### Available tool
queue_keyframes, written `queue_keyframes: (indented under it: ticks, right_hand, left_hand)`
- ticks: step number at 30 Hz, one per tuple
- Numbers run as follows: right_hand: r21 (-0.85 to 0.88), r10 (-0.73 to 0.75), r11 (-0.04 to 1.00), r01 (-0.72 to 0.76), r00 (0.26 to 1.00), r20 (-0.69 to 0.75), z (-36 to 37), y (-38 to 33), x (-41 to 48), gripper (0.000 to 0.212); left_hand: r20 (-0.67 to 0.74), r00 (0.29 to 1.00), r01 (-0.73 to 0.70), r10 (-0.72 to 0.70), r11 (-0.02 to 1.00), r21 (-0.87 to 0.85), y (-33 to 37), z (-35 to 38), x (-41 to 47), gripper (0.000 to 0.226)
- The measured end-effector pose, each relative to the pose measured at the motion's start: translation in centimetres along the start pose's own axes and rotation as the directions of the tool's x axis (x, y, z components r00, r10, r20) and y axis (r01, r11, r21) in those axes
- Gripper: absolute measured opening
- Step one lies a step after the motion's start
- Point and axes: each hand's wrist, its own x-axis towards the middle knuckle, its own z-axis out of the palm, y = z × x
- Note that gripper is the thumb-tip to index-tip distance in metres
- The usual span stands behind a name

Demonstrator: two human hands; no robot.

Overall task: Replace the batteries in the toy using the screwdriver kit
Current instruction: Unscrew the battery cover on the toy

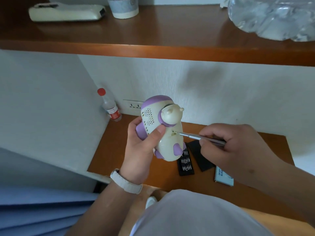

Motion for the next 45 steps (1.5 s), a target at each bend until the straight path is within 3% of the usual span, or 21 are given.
queue_keyframes:
  ticks: [21,26,32,40,45]
  right_hand:
    - [-0.241,0.071,0.968,-0.063,0.997,0.025,-0.1,-1.4,-0.1,0.028]
    - [-0.401,0.022,0.916,0.0,0.998,0.05,-0.6,-2.4,1.0,0.032]
    - [-0.623,-0.115,0.755,0.204,0.977,0.18,-0.7,-2.8,2.5,0.035]
    - [-0.601,-0.073,0.78,0.174,0.979,0.189,-0.9,-3.1,3.9,0.037]
    - [-0.685,-0.069,0.709,0.169,0.983,0.171,0.0,-3.6,3.9,0.042]
  left_hand:
    - [-0.017,0.995,-0.094,0.095,0.994,0.047,-0.9,-0.6,-0.8,0.074]
    - [-0.053,0.987,-0.146,0.151,0.985,0.097,-0.9,-0.9,-0.5,0.068]
    - [-0.066,0.982,-0.166,0.178,0.972,0.166,-0.9,-1.1,0.1,0.071]
    - [-0.076,0.974,-0.187,0.212,0.948,0.257,-0.4,-0.9,0.0,0.068]
    - [-0.093,0.967,-0.201,0.237,0.935,0.293,-0.1,-1.0,0.1,0.063]
